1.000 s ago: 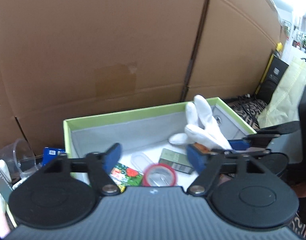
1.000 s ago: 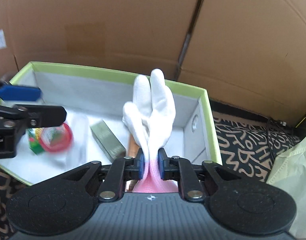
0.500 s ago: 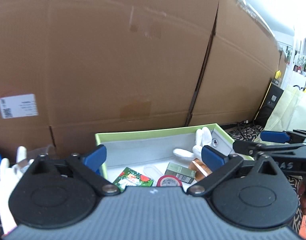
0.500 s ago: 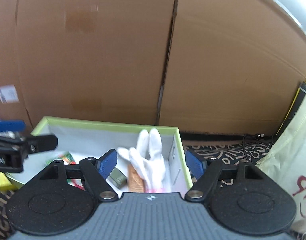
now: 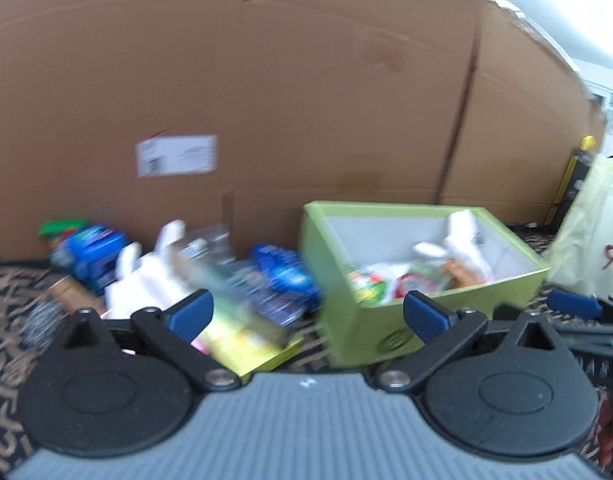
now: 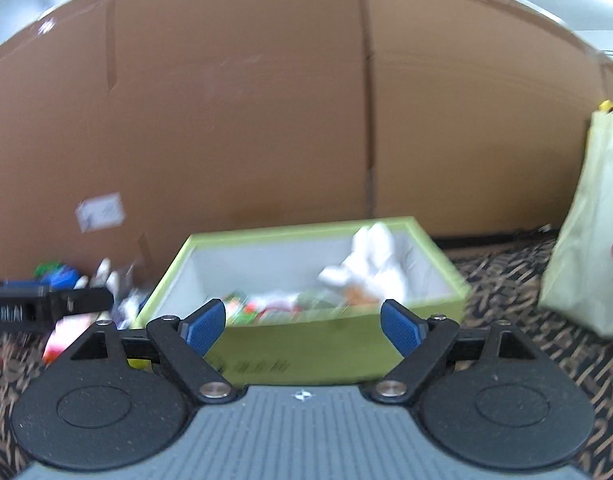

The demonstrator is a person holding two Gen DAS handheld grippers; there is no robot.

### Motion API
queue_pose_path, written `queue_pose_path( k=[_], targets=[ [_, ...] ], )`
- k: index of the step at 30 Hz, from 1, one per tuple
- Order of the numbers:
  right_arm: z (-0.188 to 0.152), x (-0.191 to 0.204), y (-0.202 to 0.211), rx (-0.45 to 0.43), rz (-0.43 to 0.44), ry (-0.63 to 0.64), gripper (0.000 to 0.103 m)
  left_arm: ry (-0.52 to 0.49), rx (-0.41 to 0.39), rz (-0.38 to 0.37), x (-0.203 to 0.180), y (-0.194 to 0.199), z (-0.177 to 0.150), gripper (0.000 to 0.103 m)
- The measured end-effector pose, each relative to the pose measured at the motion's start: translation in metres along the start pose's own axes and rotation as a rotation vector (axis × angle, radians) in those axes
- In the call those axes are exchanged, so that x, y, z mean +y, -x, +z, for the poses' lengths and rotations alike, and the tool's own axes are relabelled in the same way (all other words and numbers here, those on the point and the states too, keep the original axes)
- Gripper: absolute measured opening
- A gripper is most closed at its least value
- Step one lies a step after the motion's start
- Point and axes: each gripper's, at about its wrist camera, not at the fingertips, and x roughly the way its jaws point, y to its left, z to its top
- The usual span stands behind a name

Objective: Organize objects
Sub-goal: 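Move both open tools back toward the item pile, then grasp the second white-pink glove with the right tool while the left tool grasps the steel wool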

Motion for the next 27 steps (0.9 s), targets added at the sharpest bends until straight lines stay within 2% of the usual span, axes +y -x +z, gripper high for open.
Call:
queue_pose_path(
  k=[9,17,23,27],
  targets=[
    [-0.051,0.065,-0.024,0.108,0.196,-0.021,0.088,0.11,0.052,0.177,0.082,0.018,-0.041,0.103],
    [-0.045,0.138,-0.024,0.091,0.334,0.102,0.088,0.237,0.051,0.306,0.16,0.026,-0.038,0.103],
    [-0.037,0.186,-0.061,0.075,0.362,0.194,0.085,0.305,0.084,0.305,0.194,0.017,-0.037,0.103],
    [-0.033,0.21,-0.092,0.076,0.357,0.225,0.08,0.305,0.111,0.292,0.202,0.0,-0.034,0.103]
  ],
)
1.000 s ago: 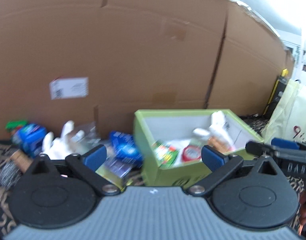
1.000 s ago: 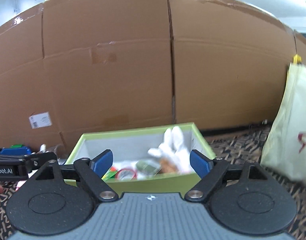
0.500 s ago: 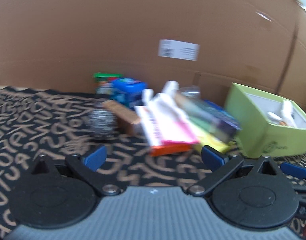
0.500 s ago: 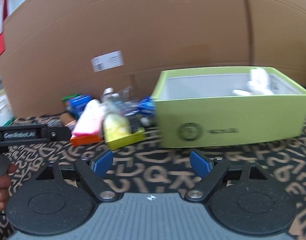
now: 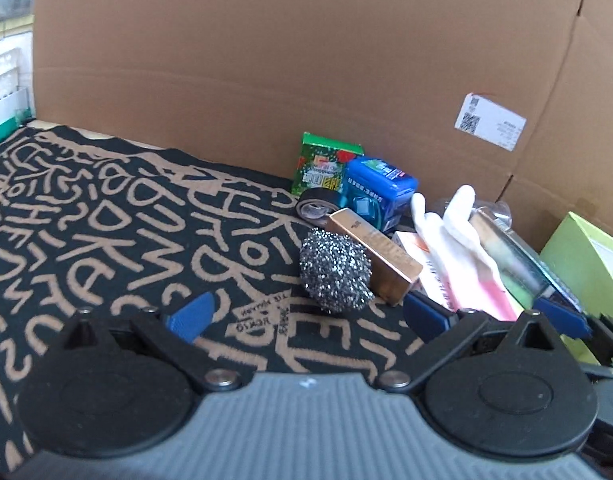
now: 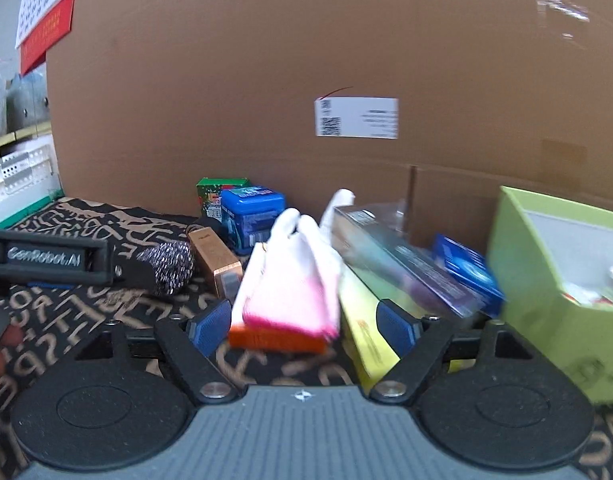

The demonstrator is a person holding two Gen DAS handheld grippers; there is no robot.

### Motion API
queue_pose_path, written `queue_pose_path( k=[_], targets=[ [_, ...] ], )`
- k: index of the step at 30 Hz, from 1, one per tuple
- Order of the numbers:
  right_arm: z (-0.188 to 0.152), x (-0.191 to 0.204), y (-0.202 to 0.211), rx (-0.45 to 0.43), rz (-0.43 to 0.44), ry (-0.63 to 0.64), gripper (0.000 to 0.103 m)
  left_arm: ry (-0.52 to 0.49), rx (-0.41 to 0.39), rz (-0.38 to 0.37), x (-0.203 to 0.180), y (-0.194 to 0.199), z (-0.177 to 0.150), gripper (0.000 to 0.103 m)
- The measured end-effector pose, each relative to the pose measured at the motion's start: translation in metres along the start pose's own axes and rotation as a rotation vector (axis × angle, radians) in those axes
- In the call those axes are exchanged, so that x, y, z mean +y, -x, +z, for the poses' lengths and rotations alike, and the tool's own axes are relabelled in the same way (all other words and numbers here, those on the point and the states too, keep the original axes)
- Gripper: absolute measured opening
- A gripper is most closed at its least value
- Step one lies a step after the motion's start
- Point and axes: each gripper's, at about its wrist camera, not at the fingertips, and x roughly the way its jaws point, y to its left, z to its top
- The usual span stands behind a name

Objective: Organize objects
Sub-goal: 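Grasp the second white-pink glove with the right tool while the left tool grasps the steel wool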

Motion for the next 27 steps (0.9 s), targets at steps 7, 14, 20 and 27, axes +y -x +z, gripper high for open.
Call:
queue_pose_path(
  k=[7,14,20,27],
  targets=[
    [0.004,0.002,-0.03,0.06,0.058,0.018,0.044,-0.041,0.035,-0.028,-0.004,-0.025,0.011,0.086],
    [0.009,0.006,0.002,0.013,0.099,0.058,0.016,-0.044,0.098,-0.075,-0.002,-0.031,0.011,0.03],
    [-0.002,-0.011,0.066,-0.029,0.14,0.045,0.016,-0.108,0.123,-0.127,0.0,0.011,-0.012,0.027],
    [-0.042,-0.035,0.113,0.122,0.194,0.003,0.019,-0.275,0.142,-0.153,-0.013,0.054,-0.06,0.042]
  ],
)
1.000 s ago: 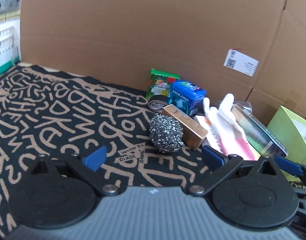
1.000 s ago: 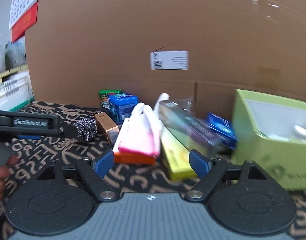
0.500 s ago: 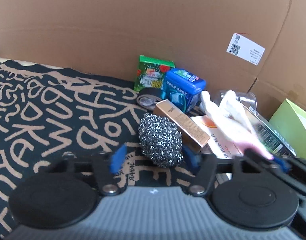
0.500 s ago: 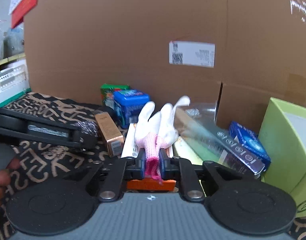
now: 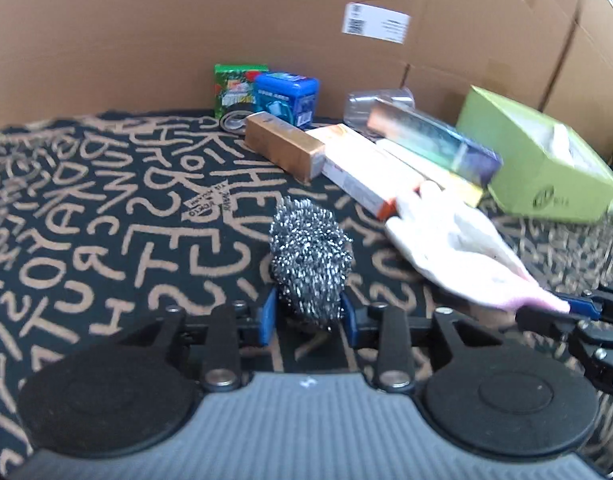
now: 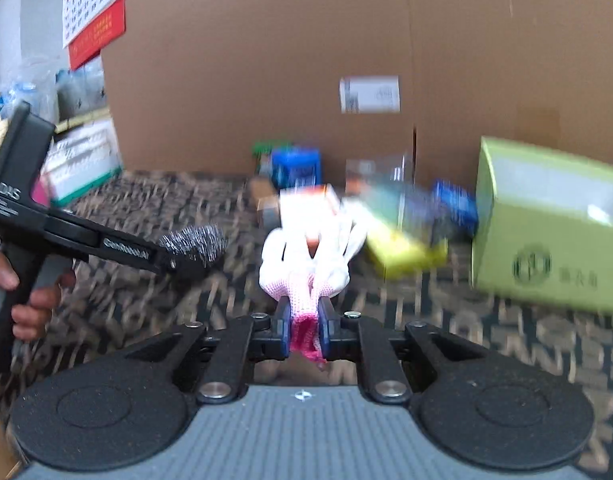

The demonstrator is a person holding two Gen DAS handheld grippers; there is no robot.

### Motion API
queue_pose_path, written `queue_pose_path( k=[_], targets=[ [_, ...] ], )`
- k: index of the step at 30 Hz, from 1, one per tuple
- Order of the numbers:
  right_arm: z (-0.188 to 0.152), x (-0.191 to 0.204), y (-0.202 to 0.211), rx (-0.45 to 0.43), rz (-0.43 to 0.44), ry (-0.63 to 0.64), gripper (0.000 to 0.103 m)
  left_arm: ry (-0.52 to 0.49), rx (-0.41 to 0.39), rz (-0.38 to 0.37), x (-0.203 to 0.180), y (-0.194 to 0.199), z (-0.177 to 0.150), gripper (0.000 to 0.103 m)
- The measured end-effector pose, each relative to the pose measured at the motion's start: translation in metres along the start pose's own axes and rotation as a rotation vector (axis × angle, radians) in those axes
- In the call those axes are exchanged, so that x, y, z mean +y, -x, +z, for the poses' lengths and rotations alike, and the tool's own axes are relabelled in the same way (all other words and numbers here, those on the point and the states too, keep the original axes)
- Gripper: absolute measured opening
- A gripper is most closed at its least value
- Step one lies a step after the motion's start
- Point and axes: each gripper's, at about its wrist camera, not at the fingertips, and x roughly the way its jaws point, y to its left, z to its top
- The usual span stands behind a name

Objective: Organize objects
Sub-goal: 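Grasp the second white-pink glove with the right tool while the left tool grasps the steel wool, then carry the glove and steel wool into the light-green box and open both tools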

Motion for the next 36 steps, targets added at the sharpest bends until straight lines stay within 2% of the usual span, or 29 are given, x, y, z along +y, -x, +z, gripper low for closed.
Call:
queue_pose_path(
  k=[1,2,3,5,10,16,17,18,20,22,24,26,27,31,36],
  targets=[
    [-0.005,0.0,0.0,0.03,0.005,0.003,0.022,-0.016,-0.007,0.013,-0.004,0.002,-0.001,0.047],
    [-0.009,0.002,-0.001,0.051,0.004,0.015,0.03,-0.019,-0.019,0.023,-0.005,0.004,-0.002,0.059],
    [-0.012,0.004,-0.002,0.058,-0.008,0.024,0.045,-0.016,-0.03,0.031,-0.006,0.005,-0.002,0.066],
    [-0.013,0.007,-0.002,0.062,-0.04,0.044,0.067,-0.006,-0.047,0.035,-0.006,0.008,0.002,0.068],
    [-0.002,0.009,-0.005,-0.01,-0.053,0.065,0.07,0.007,-0.061,0.055,-0.003,0.002,0.016,0.068],
    [-0.001,0.006,-0.025,0.039,-0.059,0.031,0.07,0.008,-0.061,0.079,-0.001,-0.012,0.025,0.07],
    [-0.002,0.005,-0.028,0.043,-0.064,0.026,0.07,0.007,-0.057,0.081,-0.001,-0.014,0.025,0.068],
    [-0.002,0.005,-0.031,0.048,-0.064,0.023,0.07,0.003,-0.051,0.075,-0.001,-0.015,0.026,0.059],
    [-0.003,0.007,-0.035,0.054,-0.059,0.028,0.07,0.0,-0.034,0.051,0.0,-0.017,0.026,0.049],
    [-0.005,0.01,-0.037,0.06,-0.062,0.051,0.058,-0.002,-0.03,0.053,-0.001,-0.018,0.025,0.049],
    [-0.006,0.011,-0.037,0.056,-0.062,0.07,0.038,-0.011,-0.034,0.079,-0.002,-0.021,0.024,0.053],
    [-0.005,0.011,-0.034,0.05,-0.058,0.073,0.022,-0.01,-0.023,0.079,-0.001,-0.025,0.025,0.05],
    [-0.004,0.01,-0.034,0.047,-0.059,0.075,0.02,-0.008,-0.015,0.067,-0.001,-0.026,0.025,0.04],
    [-0.005,0.008,-0.026,0.022,-0.044,0.063,0.016,-0.028,-0.015,0.066,-0.006,-0.022,0.024,0.038],
    [0.002,-0.004,-0.002,-0.042,-0.007,0.002,0.016,-0.054,-0.051,0.009,-0.023,-0.006,0.032,0.038]
  ],
)
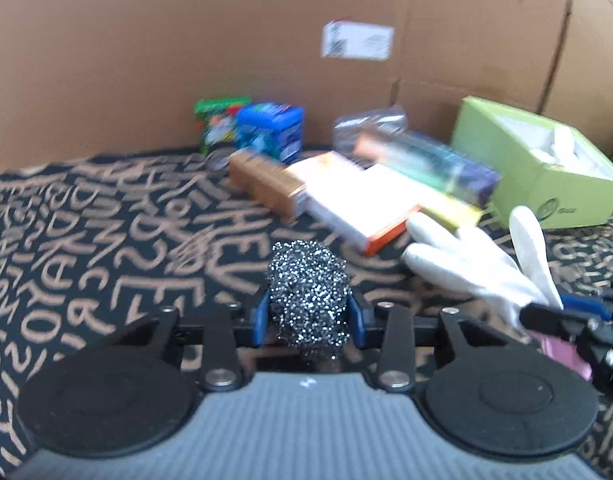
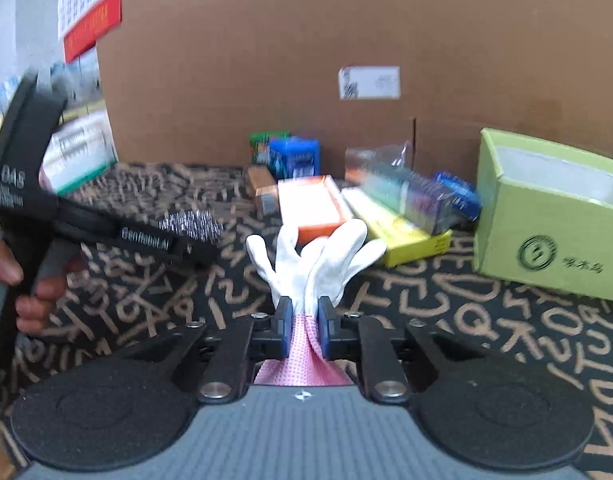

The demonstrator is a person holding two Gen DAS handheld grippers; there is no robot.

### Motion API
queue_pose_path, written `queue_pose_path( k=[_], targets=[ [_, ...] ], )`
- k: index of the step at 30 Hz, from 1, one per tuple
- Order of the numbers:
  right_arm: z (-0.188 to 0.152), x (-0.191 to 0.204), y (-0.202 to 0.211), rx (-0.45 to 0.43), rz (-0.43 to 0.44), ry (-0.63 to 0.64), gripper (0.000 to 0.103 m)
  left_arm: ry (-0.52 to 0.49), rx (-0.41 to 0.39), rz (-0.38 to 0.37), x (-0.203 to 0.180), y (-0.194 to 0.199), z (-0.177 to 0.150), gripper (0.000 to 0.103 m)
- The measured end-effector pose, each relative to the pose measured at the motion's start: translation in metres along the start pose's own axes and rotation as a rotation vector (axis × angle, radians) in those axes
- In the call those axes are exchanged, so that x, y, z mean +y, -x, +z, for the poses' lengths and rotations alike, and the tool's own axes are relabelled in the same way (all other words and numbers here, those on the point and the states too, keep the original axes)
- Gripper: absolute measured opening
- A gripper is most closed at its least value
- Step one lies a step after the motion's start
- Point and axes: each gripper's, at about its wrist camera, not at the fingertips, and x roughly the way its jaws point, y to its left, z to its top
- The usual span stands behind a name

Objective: Organize objects
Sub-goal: 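Carry the glove and steel wool into the light-green box and open both tools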

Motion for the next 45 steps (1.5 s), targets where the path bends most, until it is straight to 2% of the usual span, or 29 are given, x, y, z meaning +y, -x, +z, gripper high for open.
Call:
queue_pose_path(
  k=[6,13,17,25,29,33,38,40,41,42,43,45],
  targets=[
    [0.02,-0.039,0.043,-0.106,-0.046,-0.042,0.016,-0.056,-0.076,-0.119,-0.044,0.011,0.03,0.038],
    [0.041,-0.103,0.078,-0.157,-0.224,-0.04,0.016,-0.132,-0.143,-0.22,-0.115,0.001,0.072,0.038],
    [0.056,-0.145,0.079,-0.137,-0.28,-0.02,0.016,-0.152,-0.16,-0.261,-0.157,-0.013,0.097,0.038],
    [0.083,-0.202,0.057,-0.126,-0.279,0.048,0.016,-0.138,-0.169,-0.276,-0.212,-0.057,0.138,0.038],
    [0.088,-0.227,0.029,-0.054,-0.284,0.08,0.016,-0.142,-0.138,-0.262,-0.227,-0.085,0.145,0.038],
    [0.084,-0.259,0.0,0.084,-0.282,0.054,0.016,-0.162,-0.1,-0.25,-0.241,-0.114,0.144,0.038],
    [0.079,-0.276,-0.03,0.244,-0.355,0.078,0.016,-0.201,-0.065,-0.215,-0.255,-0.145,0.138,0.039],
    [0.076,-0.277,-0.034,0.258,-0.382,0.092,0.017,-0.211,-0.06,-0.209,-0.258,-0.151,0.135,0.04],
    [0.075,-0.278,-0.033,0.254,-0.382,0.087,0.022,-0.225,-0.075,-0.206,-0.258,-0.152,0.133,0.044],
    [0.074,-0.277,-0.033,0.253,-0.381,0.084,0.032,-0.238,-0.086,-0.207,-0.259,-0.151,0.132,0.055],
    [0.074,-0.276,-0.032,0.246,-0.387,0.077,0.039,-0.241,-0.096,-0.211,-0.258,-0.15,0.13,0.063],
    [0.072,-0.275,-0.025,0.218,-0.413,0.064,0.065,-0.233,-0.136,-0.22,-0.255,-0.141,0.127,0.086]
  ],
)
